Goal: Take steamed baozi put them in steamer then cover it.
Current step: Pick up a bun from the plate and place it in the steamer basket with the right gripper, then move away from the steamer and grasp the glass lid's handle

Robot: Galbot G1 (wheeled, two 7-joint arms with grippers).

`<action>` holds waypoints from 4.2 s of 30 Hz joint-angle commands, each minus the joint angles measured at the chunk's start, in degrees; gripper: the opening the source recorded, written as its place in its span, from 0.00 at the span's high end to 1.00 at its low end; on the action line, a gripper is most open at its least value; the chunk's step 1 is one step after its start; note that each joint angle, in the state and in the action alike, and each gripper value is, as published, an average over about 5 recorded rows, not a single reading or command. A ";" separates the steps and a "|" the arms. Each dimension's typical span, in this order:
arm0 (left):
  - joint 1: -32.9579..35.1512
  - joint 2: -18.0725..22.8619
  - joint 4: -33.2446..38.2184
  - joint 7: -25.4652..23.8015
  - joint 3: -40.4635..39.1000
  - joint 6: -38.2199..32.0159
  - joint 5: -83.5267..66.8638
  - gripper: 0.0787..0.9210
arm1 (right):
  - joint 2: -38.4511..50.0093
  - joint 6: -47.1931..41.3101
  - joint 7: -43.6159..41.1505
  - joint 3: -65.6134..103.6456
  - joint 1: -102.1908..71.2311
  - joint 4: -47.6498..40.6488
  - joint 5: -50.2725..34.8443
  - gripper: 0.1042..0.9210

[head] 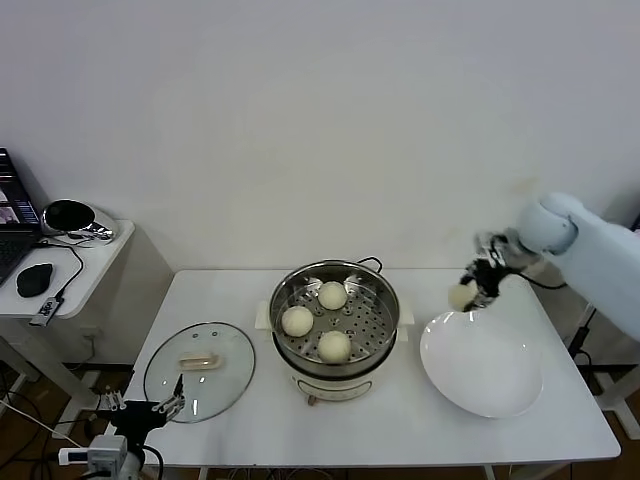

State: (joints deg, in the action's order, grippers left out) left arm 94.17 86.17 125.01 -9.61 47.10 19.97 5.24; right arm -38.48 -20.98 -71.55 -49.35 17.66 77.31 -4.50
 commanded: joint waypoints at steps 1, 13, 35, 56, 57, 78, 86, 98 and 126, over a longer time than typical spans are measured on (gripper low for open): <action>-0.67 -1.23 -0.05 -0.06 0.28 -0.04 0.35 0.12 | -7.58 -9.30 -0.11 -17.52 19.19 6.35 -16.49 0.45; -1.31 -0.79 0.28 0.00 0.16 -0.22 -0.42 0.12 | -18.37 -13.31 2.28 -23.64 20.88 3.96 -21.77 0.45; -1.58 -0.61 0.08 0.04 0.26 -0.17 -1.42 0.12 | -24.41 -14.09 5.96 -22.72 10.17 -2.31 -11.77 0.45; -1.33 -0.31 0.38 0.00 0.06 -0.10 -1.48 0.12 | -21.47 -13.86 6.90 -19.15 7.20 -3.00 -10.78 0.25; -1.30 -0.21 0.53 -0.02 0.01 -0.08 -1.43 0.12 | -20.63 -13.81 6.82 -18.75 7.42 -2.48 -10.75 0.22; 0.89 1.42 1.99 5.62 -1.73 -7.00 -8.27 0.12 | 11.99 1.11 38.17 34.64 -24.19 21.81 -27.09 0.12; 1.44 0.26 1.61 5.88 -3.24 -7.50 -9.76 0.12 | 9.66 8.67 51.66 70.98 -61.49 24.76 -30.35 0.12; -1.67 -2.49 -0.37 3.64 -2.60 -6.51 -7.58 0.12 | -14.60 23.92 59.82 95.59 -94.04 26.22 -32.72 0.12; -5.46 -12.76 -15.94 7.74 -12.72 -29.82 66.04 0.12 | -37.55 19.98 58.91 97.46 -109.90 30.07 -27.70 0.12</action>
State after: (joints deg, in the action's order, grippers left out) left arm 89.68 77.28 114.43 -1.83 39.49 -1.97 42.89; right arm -71.51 0.23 -13.12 47.16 -86.32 105.99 -33.35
